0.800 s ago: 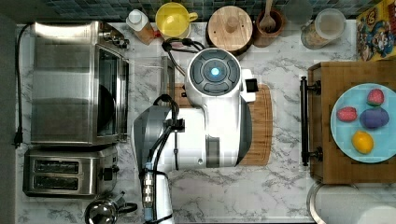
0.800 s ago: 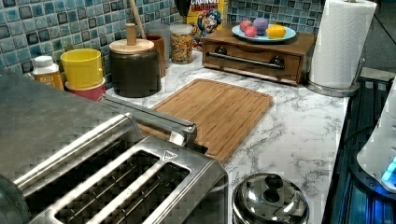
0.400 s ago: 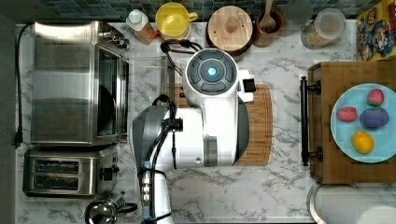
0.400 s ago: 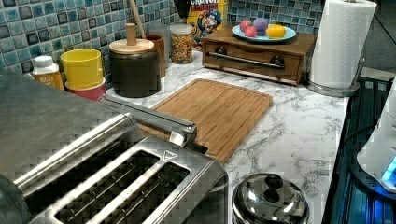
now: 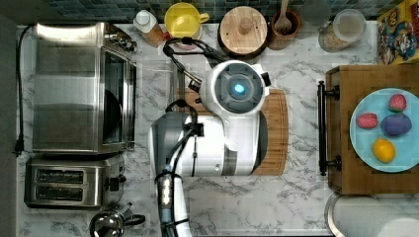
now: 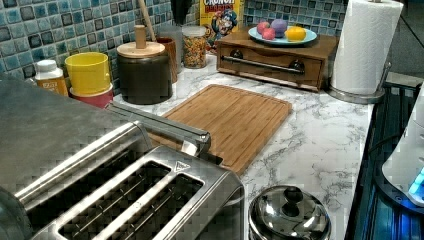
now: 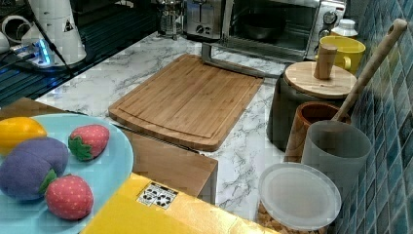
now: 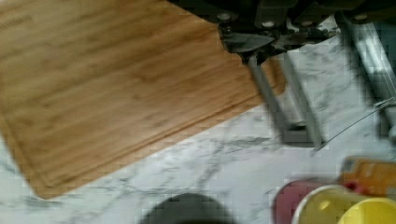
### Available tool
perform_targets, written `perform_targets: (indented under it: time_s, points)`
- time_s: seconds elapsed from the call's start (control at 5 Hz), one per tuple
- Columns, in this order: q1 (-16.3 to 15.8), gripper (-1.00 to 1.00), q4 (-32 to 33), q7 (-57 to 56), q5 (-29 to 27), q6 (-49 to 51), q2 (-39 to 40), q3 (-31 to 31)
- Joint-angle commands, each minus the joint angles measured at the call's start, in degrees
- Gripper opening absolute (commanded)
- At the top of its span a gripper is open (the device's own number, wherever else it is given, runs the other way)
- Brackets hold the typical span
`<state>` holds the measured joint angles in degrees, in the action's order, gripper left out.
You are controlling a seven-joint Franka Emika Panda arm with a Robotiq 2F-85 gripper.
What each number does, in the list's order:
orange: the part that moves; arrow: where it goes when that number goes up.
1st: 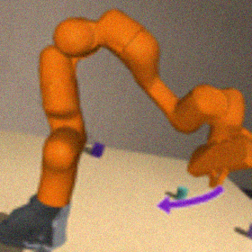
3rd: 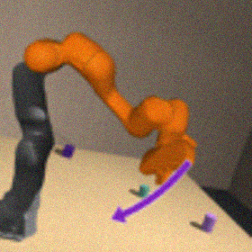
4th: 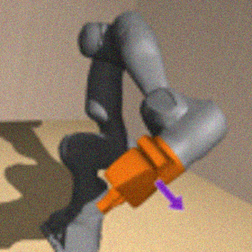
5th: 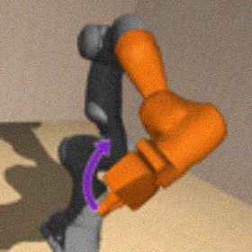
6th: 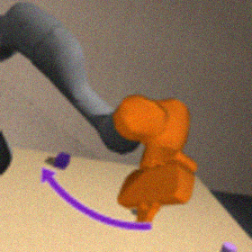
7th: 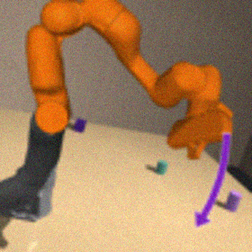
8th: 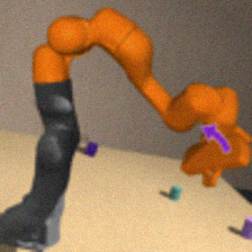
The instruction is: Close the oven.
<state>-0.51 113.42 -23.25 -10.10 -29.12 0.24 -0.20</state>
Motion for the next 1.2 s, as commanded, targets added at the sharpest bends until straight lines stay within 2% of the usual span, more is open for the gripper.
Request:
perform_targets:
  time_s: [0.2, 0.4, 0.6, 1.0, 1.2]
  points:
    - [5.2, -1.0, 12.6, -30.4, -22.3, -1.1, -3.2, -6.1]
    - [7.1, -1.0, 17.4, -40.3, -30.4, -4.5, -5.6, -3.5]
    - [5.3, -1.0, 16.9, -49.5, -34.9, -1.7, -3.1, -4.8]
    - [3.9, -1.0, 20.5, -64.5, -47.9, -9.0, 1.3, -2.9]
    - [3.8, -1.0, 18.9, -68.4, -52.2, -11.4, 6.6, -2.1]
